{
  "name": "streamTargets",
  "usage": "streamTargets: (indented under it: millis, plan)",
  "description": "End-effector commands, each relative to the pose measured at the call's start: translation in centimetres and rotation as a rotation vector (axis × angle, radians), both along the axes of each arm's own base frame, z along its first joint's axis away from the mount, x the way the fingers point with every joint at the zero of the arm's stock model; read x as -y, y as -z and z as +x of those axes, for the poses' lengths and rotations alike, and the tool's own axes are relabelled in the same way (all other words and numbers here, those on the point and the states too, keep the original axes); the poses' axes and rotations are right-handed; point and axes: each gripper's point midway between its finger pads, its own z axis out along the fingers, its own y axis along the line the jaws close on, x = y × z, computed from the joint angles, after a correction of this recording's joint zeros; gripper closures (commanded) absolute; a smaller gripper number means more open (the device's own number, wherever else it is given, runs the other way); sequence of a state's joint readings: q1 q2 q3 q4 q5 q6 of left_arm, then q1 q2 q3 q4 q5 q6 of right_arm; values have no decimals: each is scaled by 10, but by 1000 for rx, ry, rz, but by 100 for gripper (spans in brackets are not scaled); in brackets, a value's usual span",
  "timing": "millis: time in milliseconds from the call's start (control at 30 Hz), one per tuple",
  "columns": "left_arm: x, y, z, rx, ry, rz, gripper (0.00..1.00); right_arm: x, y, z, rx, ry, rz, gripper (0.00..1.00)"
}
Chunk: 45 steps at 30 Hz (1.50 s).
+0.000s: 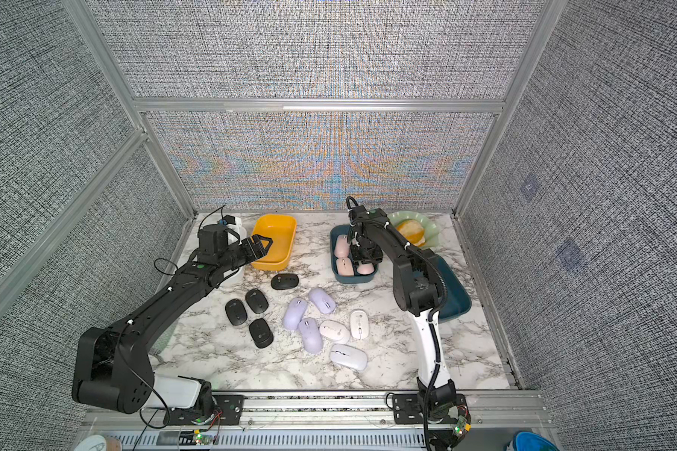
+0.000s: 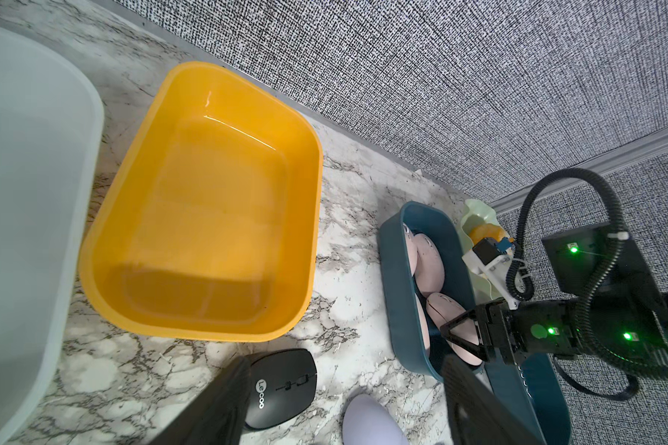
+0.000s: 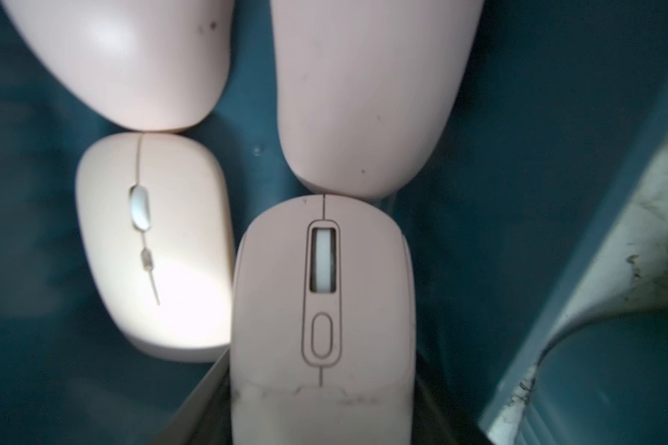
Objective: Place the mice by color into the storage box
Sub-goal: Place the mouse in the storage box, then move the storage box to the center of the board.
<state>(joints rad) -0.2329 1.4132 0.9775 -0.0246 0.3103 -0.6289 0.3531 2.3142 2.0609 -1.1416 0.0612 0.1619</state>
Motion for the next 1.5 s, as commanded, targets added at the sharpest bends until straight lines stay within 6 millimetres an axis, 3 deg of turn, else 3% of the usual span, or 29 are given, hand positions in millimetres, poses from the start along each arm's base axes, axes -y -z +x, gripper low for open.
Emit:
streamTargets:
  millis: [0, 167, 633, 967, 1100, 1233, 1333, 1467]
  plan:
    - [2, -4, 3, 17, 8, -6, 20, 5, -3, 6, 24, 25, -35, 48]
    - [2, -5, 3, 19, 11, -8, 21, 3, -3, 16, 50, 14, -38, 47]
    - [3, -7, 2, 25, 14, -12, 21, 1, 10, 14, 51, -2, -55, 39]
    - [5, -7, 1, 25, 20, -13, 21, 0, -21, 16, 126, -12, -79, 30]
    - [5, -8, 1, 29, 21, -11, 21, 3, -40, 16, 172, -3, -90, 31]
    - [6, -8, 1, 28, 23, -10, 21, 19, -56, 17, 236, 43, -96, 37]
    - [7, -8, 0, 25, 26, -12, 21, 30, -55, 11, 226, 82, -39, 45]
    - [12, -7, -2, 18, 43, -23, 20, 30, -41, -2, 186, 94, 23, 47]
